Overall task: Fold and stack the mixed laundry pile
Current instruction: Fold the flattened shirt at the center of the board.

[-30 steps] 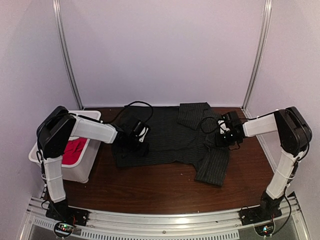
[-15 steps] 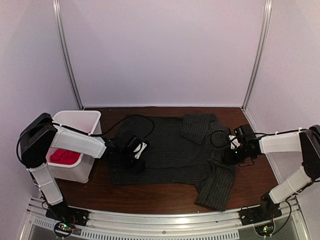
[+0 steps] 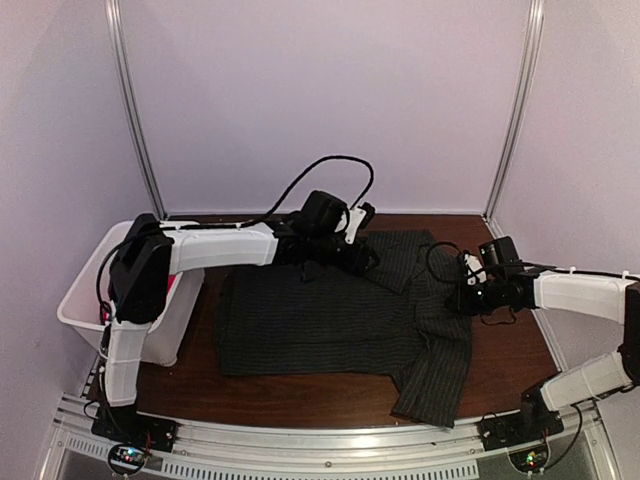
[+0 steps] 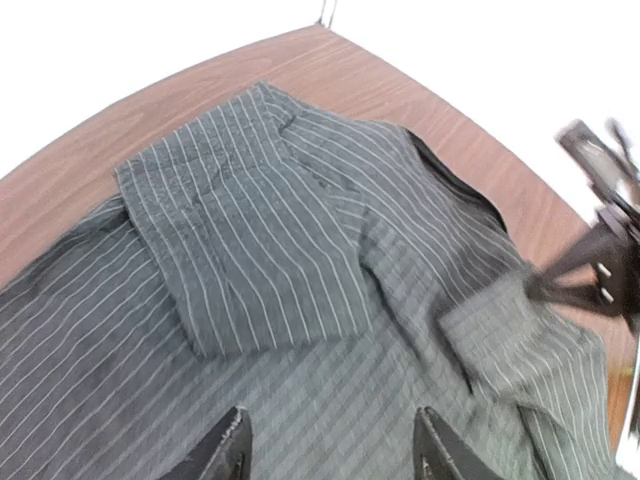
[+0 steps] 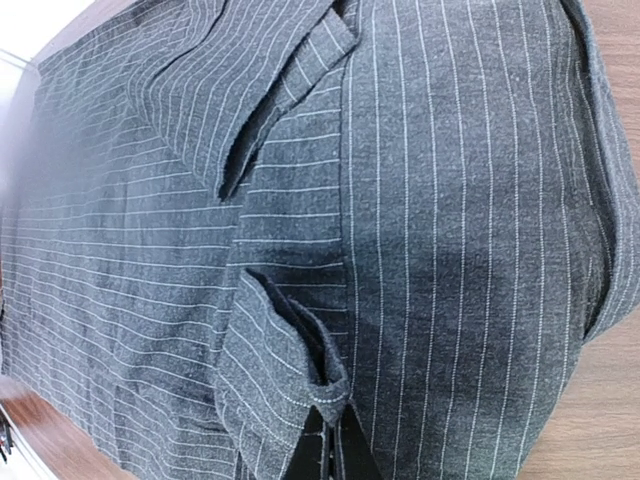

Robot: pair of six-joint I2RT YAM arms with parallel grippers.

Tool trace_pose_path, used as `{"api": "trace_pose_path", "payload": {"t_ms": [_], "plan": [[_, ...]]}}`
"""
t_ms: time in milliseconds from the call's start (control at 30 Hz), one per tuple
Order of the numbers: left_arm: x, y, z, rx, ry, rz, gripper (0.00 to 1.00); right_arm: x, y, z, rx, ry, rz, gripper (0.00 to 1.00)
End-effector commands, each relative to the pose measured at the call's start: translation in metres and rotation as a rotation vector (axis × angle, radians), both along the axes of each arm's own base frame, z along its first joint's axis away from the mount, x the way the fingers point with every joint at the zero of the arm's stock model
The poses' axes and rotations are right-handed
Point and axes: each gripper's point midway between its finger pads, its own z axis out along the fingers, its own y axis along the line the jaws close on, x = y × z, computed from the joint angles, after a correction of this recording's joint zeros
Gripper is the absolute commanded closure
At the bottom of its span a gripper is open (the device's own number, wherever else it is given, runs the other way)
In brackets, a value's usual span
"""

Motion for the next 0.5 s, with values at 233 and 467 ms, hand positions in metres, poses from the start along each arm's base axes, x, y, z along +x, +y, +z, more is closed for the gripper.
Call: {"api": "trace_pose_path", "payload": {"t_ms": [233, 467], "plan": [[0.056, -0.029, -0.075, -0.118, 0.183, 0.040, 0.36, -0.003, 0.006, 0.007, 0.032, -0.032, 0.022, 1.00], [0.061, -0.046, -0.087, -0.179, 0.197, 0.005, 0.42, -0.006, 0.005, -0.001, 0.029, -0.018, 0.022, 1.00]]}}
